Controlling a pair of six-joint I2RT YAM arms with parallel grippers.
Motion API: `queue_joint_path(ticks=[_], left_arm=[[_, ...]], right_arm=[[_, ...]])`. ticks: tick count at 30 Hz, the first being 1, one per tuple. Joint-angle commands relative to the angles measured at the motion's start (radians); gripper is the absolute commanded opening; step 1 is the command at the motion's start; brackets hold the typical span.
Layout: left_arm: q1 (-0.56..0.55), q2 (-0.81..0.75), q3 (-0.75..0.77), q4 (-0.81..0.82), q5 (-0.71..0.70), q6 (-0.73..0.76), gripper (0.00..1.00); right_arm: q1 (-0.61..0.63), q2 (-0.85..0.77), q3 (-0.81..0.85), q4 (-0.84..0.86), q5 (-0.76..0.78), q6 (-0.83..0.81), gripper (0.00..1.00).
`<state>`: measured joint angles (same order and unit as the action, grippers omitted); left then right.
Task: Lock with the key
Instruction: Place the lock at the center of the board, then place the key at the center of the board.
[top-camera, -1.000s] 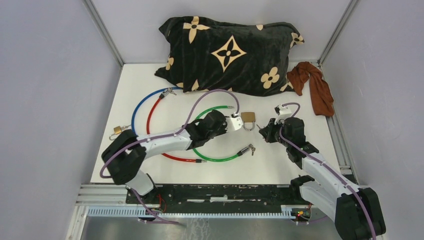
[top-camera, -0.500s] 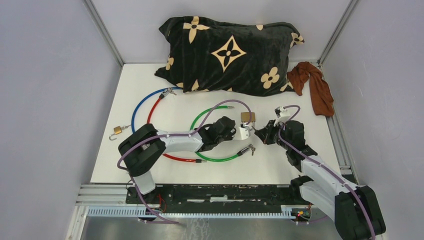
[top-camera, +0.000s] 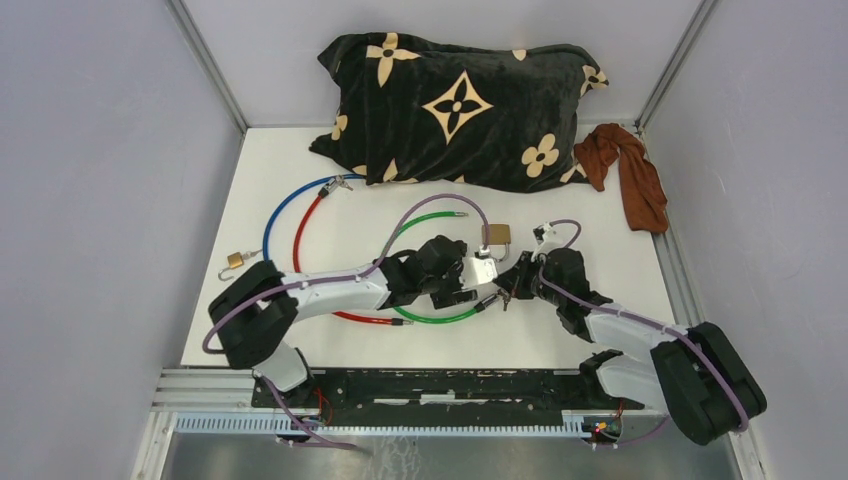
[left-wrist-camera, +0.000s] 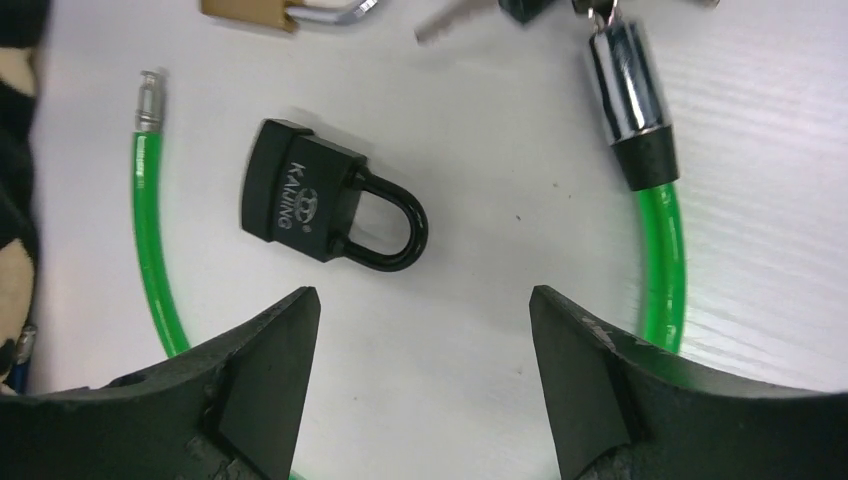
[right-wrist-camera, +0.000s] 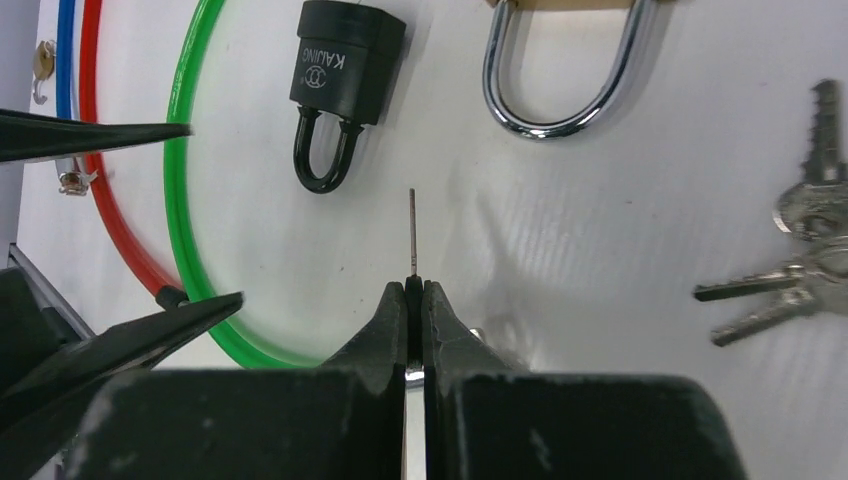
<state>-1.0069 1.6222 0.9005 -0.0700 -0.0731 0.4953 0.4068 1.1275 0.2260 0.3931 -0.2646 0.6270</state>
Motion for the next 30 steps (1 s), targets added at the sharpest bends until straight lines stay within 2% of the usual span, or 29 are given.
queue_joint_path(ticks=[1,6,9,12,13,15,19,21,25,30], left_arm=[[-0.003,-0.144,-0.005,-0.013,0.012,-0.2,0.83],[0.011,-0.289,-0.057,-0.003,-0.078,-0.331,0.82],[0.054,-0.376,-0.113,0.034,-0.08,-0.436,0.81],[0.182,-0.475,-0.183,0.066,-0.021,-0.585,0.79],[0.259,-0.509,-0.218,0.08,0.003,-0.648,0.78],[0.354,-0.585,-0.273,0.104,0.027,-0.695,0.77],[0.455,-0.732,-0.352,0.081,0.001,-0.706,0.77],[0.493,-0.794,-0.383,0.04,-0.009,-0.726,0.77],[0.543,-0.867,-0.445,0.04,-0.001,-0.765,0.77],[0.581,-0.923,-0.494,0.067,0.028,-0.789,0.76]], right_arm=[[0.058,0.079,0.059,0.125,0.115,0.104,0.0],[0.073,0.193,0.061,0.24,0.16,0.207,0.0],[0.099,0.281,0.115,0.237,0.162,0.225,0.0],[0.122,0.35,0.154,0.245,0.155,0.254,0.0],[0.13,0.363,0.169,0.243,0.162,0.257,0.0],[0.149,0.377,0.192,0.213,0.186,0.257,0.02],[0.155,0.37,0.202,0.159,0.243,0.264,0.33],[0.156,0.35,0.205,0.134,0.258,0.255,0.43],[0.156,0.318,0.249,0.046,0.258,0.188,0.53],[0.155,0.212,0.299,-0.079,0.284,0.069,0.57]])
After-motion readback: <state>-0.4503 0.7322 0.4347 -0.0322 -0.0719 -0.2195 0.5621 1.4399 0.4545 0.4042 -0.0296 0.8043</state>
